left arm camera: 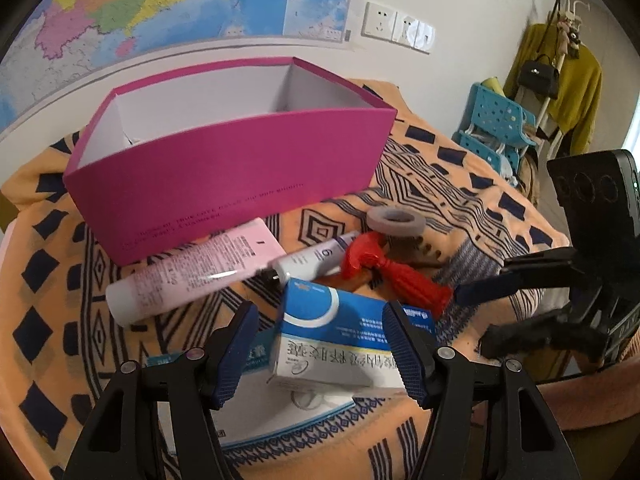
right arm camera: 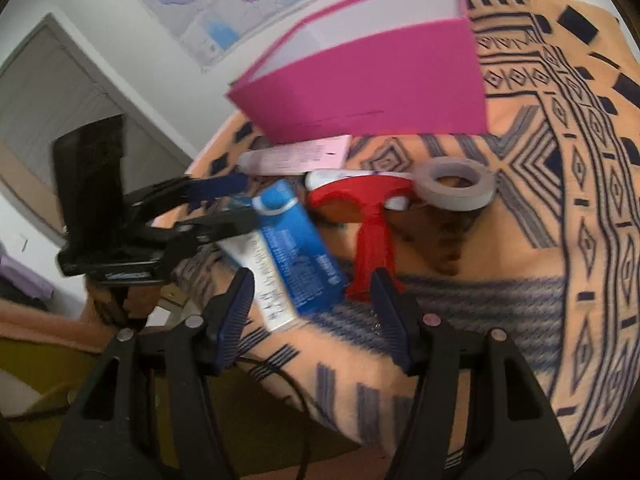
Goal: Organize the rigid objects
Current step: 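Move the right gripper to the red T-handle corkscrew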
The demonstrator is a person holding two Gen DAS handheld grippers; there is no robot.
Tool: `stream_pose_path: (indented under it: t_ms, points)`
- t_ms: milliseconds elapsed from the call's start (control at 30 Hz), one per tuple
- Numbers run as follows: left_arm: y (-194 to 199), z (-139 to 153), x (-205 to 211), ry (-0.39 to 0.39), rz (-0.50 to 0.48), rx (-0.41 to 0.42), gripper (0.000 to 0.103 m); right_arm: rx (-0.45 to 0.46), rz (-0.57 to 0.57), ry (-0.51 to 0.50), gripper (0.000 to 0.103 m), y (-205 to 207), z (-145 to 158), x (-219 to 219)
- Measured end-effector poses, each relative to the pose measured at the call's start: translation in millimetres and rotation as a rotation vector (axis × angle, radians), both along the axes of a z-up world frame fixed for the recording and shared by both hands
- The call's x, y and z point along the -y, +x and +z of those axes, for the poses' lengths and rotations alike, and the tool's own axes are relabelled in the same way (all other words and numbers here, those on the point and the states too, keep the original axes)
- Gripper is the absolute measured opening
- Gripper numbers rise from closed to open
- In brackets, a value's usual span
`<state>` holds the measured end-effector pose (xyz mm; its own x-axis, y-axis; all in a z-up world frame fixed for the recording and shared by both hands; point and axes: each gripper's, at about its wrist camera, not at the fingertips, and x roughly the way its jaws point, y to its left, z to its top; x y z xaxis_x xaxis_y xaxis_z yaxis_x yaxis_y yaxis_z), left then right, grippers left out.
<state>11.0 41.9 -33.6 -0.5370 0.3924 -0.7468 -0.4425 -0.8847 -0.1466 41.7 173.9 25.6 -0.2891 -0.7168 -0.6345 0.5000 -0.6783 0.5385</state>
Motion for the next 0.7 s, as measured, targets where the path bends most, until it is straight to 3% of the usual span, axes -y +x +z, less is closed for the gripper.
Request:
stream_pose_path:
  t_ms: [200, 467, 533, 700]
  points:
    - [3, -3, 1, -0.002, 0.000, 0.010, 0.063, 0.035, 0.012, 0.021, 0.062, 9, -13, 9]
    - [5, -8, 5, 0.003, 0.004, 0.033, 0.056, 0.077, 0.016, 0.002, 0.051, 5, -27, 25]
    - [5, -6, 9, 0.004, 0.013, 0.033, 0.055, 0.076, -0.002, 0.008, 0.045, 2, -29, 27]
    - [11, -3, 23, 0.018, 0.047, 0.030, 0.055, 0.013, 0.008, 0.034, 0.044, 1, -17, 35]
